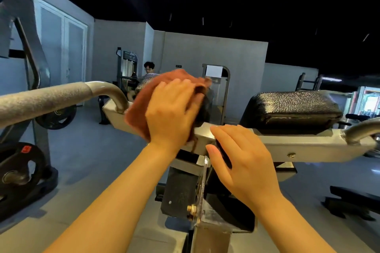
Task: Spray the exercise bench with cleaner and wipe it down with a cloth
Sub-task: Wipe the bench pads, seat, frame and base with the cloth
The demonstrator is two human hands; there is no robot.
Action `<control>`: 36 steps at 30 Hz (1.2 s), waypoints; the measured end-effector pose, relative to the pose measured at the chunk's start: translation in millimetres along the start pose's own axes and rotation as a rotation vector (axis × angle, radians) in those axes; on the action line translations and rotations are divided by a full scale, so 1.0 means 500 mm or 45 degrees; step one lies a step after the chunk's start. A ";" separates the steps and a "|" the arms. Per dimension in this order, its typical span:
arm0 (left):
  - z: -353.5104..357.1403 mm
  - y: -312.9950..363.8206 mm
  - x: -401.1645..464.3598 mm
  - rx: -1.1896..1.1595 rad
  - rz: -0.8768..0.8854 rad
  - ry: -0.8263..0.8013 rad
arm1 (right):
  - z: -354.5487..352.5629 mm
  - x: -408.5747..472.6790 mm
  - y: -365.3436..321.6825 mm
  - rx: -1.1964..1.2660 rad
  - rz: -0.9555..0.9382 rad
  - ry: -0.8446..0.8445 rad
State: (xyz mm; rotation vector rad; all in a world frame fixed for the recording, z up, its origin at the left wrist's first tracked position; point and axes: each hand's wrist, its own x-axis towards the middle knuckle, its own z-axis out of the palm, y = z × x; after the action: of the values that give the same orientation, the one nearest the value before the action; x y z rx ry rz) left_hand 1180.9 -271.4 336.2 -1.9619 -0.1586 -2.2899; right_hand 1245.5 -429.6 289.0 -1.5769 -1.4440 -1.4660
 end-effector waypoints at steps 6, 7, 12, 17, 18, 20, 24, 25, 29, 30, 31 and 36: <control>-0.005 -0.048 -0.022 -0.025 0.280 -0.144 | -0.003 -0.005 0.000 0.034 0.023 -0.015; -0.015 -0.067 -0.026 -0.017 0.240 -0.145 | -0.003 -0.006 -0.001 0.044 0.021 -0.009; -0.032 -0.090 -0.028 -0.164 -0.360 -0.067 | 0.000 -0.004 -0.002 0.050 0.018 0.024; -0.013 -0.026 -0.011 -0.061 0.007 -0.051 | 0.000 -0.005 -0.004 0.029 0.036 0.020; -0.008 -0.015 -0.015 -0.069 0.115 -0.070 | 0.000 -0.004 -0.004 0.032 0.036 0.020; -0.003 -0.019 -0.015 -0.083 0.194 -0.077 | -0.001 -0.005 -0.005 0.037 0.036 0.015; -0.021 -0.085 0.000 -0.025 0.192 -0.118 | 0.000 -0.007 -0.003 0.042 0.029 0.017; -0.029 -0.105 0.002 -0.031 0.090 -0.118 | 0.001 -0.006 -0.002 0.041 0.028 0.018; -0.044 -0.111 -0.019 -0.235 -0.289 -0.086 | 0.002 -0.007 -0.001 0.033 0.026 0.044; -0.046 -0.101 -0.026 -0.288 -0.382 -0.035 | 0.003 -0.007 -0.001 0.036 0.025 0.047; -0.049 -0.091 -0.038 -0.324 -0.482 0.037 | 0.002 -0.007 -0.001 0.041 0.024 0.046; -0.059 -0.057 -0.133 -0.203 -0.478 0.101 | 0.001 -0.006 -0.003 0.062 0.039 0.041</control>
State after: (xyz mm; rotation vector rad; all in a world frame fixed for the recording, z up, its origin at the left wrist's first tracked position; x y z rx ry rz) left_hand 1157.4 -246.1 266.0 -2.0596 -0.3773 -2.6832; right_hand 1244.7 -429.6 285.6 -1.5322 -1.4206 -1.4222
